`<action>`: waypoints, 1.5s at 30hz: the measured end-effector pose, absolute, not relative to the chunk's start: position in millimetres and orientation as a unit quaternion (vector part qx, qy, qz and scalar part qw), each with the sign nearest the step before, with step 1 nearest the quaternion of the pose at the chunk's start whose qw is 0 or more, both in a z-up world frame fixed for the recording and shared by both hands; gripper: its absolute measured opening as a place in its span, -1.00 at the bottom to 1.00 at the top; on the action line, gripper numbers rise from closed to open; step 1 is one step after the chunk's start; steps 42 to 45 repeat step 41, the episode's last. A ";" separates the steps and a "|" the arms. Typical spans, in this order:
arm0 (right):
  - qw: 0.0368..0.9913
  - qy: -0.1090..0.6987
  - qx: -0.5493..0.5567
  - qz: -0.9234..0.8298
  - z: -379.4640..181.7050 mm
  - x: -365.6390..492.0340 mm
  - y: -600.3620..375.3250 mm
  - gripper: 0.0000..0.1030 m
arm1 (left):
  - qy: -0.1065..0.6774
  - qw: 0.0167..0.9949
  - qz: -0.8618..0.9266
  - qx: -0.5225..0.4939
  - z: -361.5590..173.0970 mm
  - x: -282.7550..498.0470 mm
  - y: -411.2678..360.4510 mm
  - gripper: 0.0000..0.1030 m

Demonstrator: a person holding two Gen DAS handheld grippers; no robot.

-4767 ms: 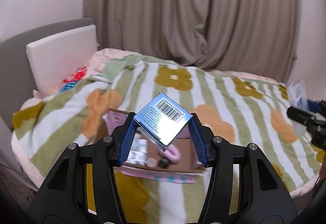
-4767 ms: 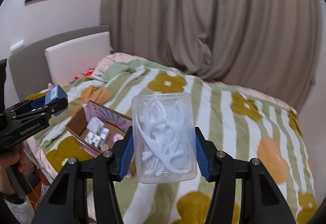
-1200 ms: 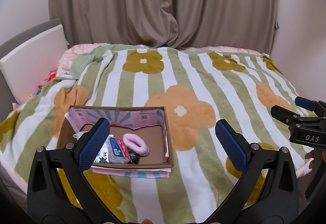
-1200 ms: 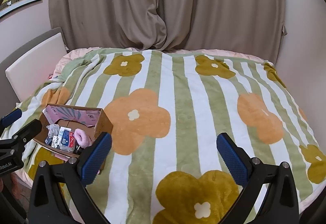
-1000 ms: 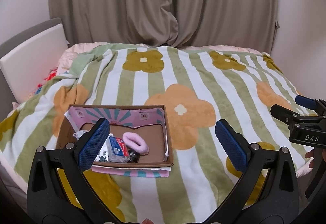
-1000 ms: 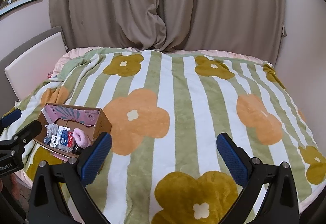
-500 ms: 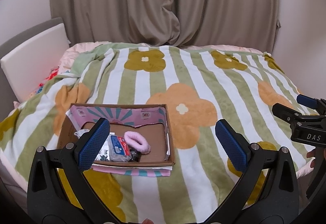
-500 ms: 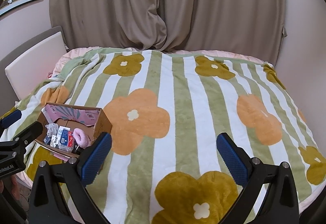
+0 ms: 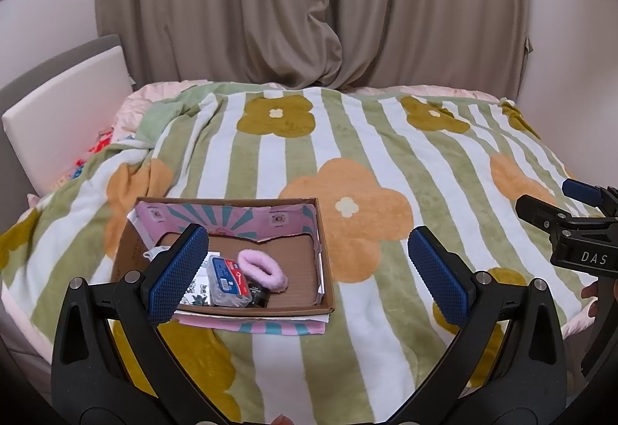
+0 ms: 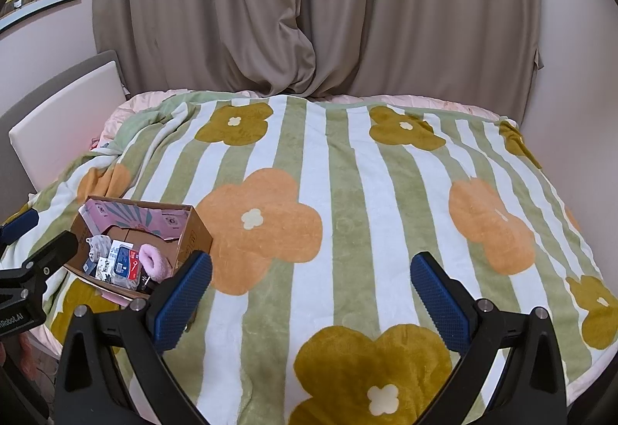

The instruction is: Organize objects

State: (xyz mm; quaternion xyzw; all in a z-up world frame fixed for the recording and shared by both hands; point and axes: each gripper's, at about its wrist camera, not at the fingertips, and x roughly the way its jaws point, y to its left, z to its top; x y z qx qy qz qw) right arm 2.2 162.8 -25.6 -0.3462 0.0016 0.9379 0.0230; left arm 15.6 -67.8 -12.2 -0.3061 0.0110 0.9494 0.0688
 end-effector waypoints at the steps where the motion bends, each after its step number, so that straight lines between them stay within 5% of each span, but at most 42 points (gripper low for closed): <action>1: 0.024 0.001 -0.346 0.938 -25.7 2.3 162.6 0.99 | 0.011 0.069 0.949 -0.306 -12.3 15.8 -68.7 1.00; 45: 0.023 0.003 -0.347 0.938 -25.3 1.5 163.1 0.99 | -0.012 0.068 0.956 -0.284 -6.3 24.2 -70.7 1.00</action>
